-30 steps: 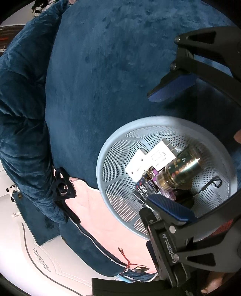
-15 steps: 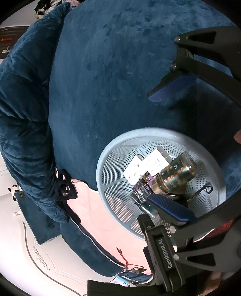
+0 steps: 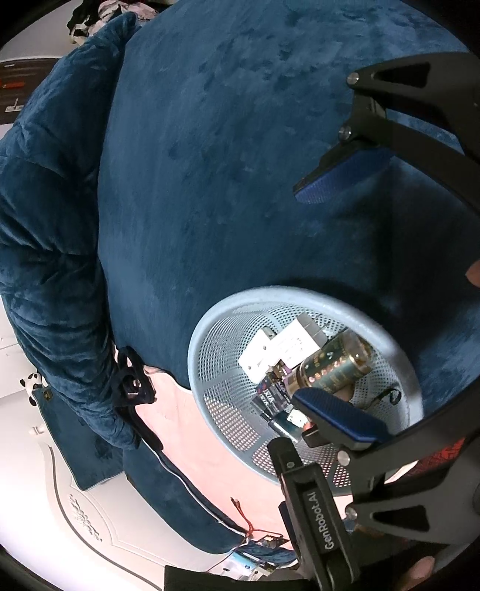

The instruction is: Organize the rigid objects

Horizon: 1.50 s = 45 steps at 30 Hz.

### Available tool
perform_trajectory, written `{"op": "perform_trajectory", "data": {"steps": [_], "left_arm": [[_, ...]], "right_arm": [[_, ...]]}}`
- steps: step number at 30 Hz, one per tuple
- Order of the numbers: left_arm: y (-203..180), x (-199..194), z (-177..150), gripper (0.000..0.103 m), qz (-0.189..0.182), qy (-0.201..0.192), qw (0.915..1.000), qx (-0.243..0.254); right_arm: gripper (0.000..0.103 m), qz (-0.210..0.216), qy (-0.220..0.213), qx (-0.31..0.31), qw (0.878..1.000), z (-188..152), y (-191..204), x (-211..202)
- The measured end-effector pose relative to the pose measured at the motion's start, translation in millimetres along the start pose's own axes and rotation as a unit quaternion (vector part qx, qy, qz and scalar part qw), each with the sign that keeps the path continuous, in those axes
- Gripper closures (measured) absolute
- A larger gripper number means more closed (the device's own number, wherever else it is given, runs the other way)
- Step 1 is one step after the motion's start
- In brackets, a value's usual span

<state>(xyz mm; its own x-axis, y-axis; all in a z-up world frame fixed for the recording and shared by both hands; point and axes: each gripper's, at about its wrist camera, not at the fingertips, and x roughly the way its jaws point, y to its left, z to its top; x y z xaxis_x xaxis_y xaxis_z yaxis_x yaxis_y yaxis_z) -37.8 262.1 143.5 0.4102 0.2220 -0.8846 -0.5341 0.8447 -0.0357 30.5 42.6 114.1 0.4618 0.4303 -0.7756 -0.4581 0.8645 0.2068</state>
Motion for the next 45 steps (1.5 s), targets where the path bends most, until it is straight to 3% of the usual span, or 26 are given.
{"op": "perform_trajectory", "data": {"steps": [16, 24, 28, 37, 45], "left_arm": [[-29.5, -4.5, -20.1, 0.001, 0.011, 0.009, 0.9999, 0.008], [-39.9, -4.0, -30.1, 0.001, -0.005, 0.022, 0.9997, -0.011], [-47.9, -3.7, -37.4, 0.001, 0.000, 0.027, 0.9996, -0.009], [-64.4, -5.3, -51.2, 0.002, -0.025, 0.038, 0.9986, -0.025], [-90.7, -6.1, -58.6, 0.003, -0.032, 0.038, 0.9988, -0.002]], "right_arm": [[0.002, 0.010, 0.014, 0.005, 1.000, -16.0, -23.3, -13.1], [0.002, 0.016, 0.020, 0.011, 1.000, -25.1, -32.0, -20.8], [0.002, 0.011, 0.019, 0.017, 1.000, -28.7, -38.0, -24.1], [0.002, -0.004, 0.011, 0.042, 0.999, -37.1, -57.3, -37.3], [0.002, -0.022, 0.019, 0.065, 0.997, -48.9, -71.9, -48.3]]}}
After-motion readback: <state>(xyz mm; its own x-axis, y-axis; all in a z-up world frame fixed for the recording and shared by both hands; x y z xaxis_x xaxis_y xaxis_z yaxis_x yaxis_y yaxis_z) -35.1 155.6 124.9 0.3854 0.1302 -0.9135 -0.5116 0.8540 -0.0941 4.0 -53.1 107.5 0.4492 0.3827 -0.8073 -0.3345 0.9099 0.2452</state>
